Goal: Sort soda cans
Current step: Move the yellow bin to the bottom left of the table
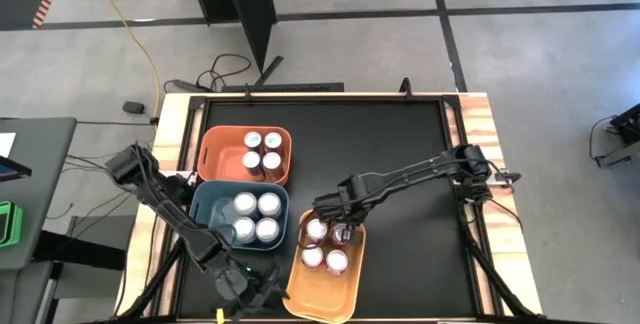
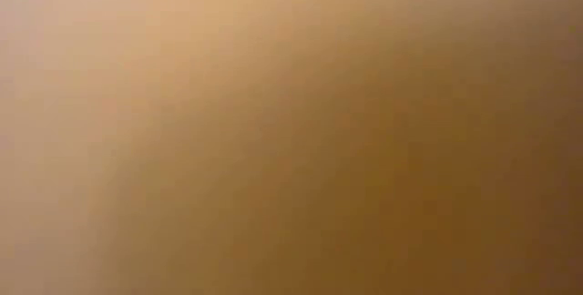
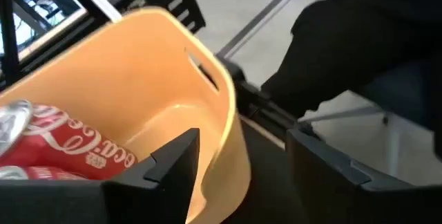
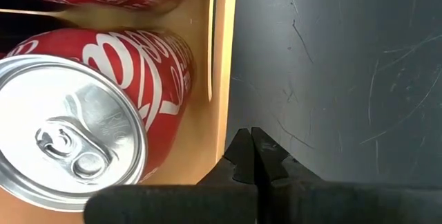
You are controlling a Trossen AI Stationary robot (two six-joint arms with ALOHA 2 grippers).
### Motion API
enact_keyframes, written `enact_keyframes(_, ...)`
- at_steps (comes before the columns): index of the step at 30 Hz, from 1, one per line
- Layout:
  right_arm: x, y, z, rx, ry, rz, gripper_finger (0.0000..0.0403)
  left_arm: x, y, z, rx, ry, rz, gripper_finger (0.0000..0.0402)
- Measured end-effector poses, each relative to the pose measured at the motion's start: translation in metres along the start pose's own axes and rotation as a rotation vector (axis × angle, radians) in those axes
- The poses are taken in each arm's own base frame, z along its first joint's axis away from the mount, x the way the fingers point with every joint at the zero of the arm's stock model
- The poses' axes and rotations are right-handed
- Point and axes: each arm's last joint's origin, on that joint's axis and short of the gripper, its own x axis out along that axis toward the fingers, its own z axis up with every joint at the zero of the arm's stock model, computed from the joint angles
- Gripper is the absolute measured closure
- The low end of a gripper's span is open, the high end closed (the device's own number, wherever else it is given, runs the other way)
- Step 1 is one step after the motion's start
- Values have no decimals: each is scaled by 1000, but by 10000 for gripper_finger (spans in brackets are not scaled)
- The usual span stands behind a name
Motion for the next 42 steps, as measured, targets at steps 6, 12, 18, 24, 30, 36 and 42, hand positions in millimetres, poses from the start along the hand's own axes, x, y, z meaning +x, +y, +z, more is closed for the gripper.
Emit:
enact_keyframes(6,0,0,0,0,0,0,403,20,4,-3,37,33,55,208)
enact_keyframes(12,0,0,0,0,0,0,403,27,6,-3,41,42,46,269)
enact_keyframes(18,0,0,0,0,2,-3,403,26,5,-6,49,74,17,376)
enact_keyframes(24,0,1,-1,-1,1,-9,403,25,3,-8,43,107,-8,390)
enact_keyframes(30,0,3,-3,-7,10,-12,403,14,4,-8,30,178,-36,392)
enact_keyframes(36,0,9,-6,-6,15,-12,403,-9,10,-6,36,260,-59,393)
enact_keyframes(42,-1,16,-9,-16,18,-13,403,-27,14,-8,28,356,-79,392)
